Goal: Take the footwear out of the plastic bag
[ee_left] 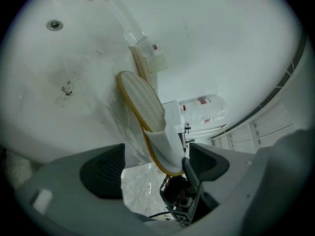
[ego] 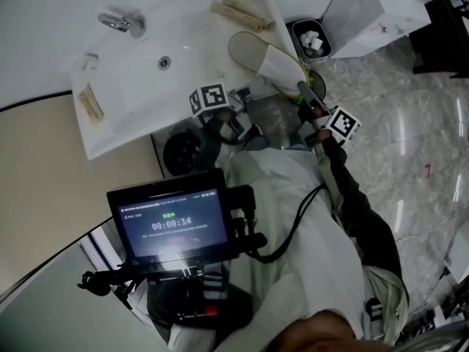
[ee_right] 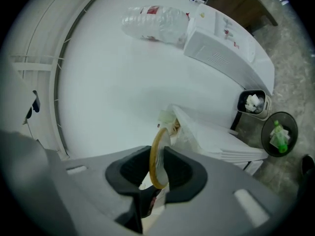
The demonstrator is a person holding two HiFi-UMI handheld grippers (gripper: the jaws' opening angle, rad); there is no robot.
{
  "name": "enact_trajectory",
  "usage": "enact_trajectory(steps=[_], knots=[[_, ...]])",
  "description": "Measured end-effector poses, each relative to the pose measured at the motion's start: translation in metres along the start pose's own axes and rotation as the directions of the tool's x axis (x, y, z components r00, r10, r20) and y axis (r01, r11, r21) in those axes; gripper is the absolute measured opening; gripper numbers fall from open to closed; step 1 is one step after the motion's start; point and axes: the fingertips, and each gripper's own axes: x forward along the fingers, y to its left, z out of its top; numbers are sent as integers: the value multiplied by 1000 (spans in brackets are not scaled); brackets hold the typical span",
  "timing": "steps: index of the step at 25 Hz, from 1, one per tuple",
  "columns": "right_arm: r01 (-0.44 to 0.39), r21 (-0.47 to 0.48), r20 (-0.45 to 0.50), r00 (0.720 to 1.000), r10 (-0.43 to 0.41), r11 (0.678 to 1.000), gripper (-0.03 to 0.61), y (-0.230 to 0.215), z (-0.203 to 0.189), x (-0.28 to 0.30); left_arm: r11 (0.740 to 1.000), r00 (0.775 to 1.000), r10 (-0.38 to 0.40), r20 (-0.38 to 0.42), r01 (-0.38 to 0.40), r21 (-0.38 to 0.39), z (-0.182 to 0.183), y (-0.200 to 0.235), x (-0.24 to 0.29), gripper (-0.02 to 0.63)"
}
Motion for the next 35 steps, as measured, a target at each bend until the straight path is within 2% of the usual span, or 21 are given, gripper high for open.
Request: enact_trajectory(steps=[4, 6, 7, 12, 14, 16, 21, 23, 25, 27, 30, 33, 35], knots=[[127, 117, -54, 991, -122, 985, 81, -27, -9, -4, 999, 999, -42, 27, 43, -15, -14, -1, -3, 373], [158, 125, -84, 985, -148, 979, 81, -35, -8, -2, 996, 995, -82, 54, 84, -24, -20, -7, -6, 323], [178, 110, -100, 981, -167, 978, 81, -39, -7, -2, 994, 993, -100, 69, 102, -27, -22, -10, -9, 288], [252, -47, -170, 951, -257, 967, 90, -45, -8, -2, 987, 982, -155, 113, 157, -14, -28, -20, -15, 256], [263, -96, -179, 944, -276, 960, 103, -43, -9, -4, 985, 978, -166, 124, 169, -16, -28, -22, -15, 255], [265, -97, -179, 943, -279, 959, 112, -42, -5, -9, 983, 975, -179, 132, 183, -18, -28, -26, -15, 252], [253, 26, -115, 962, -249, 967, 114, -33, 15, -27, 972, 962, -229, 151, 234, -19, -29, -41, -13, 228], [177, 41, -65, 983, -174, 983, 112, -20, 26, -33, 963, 951, -259, 171, 268, -31, -35, -52, -9, 211], [32, -39, -39, 999, -33, 999, 109, 6, 39, -37, 955, 934, -291, 206, 297, 1, -44, -65, -4, 158], [-99, -103, -57, 994, 93, 990, 94, 39, 41, -40, 944, 908, -330, 259, 320, 80, -51, -80, -5, 112], [-241, -109, -121, 966, 227, 964, 92, 83, 31, -37, 927, 858, -374, 351, 336, 167, -54, -98, -15, 35], [-289, -123, -204, 944, 261, 949, 92, 104, 16, -28, 920, 822, -390, 416, 332, 207, -50, -105, -23, 8], [-278, -141, -232, 942, 242, 950, 68, 100, 10, -26, 924, 814, -380, 439, 313, 220, -47, -101, -25, 8]])
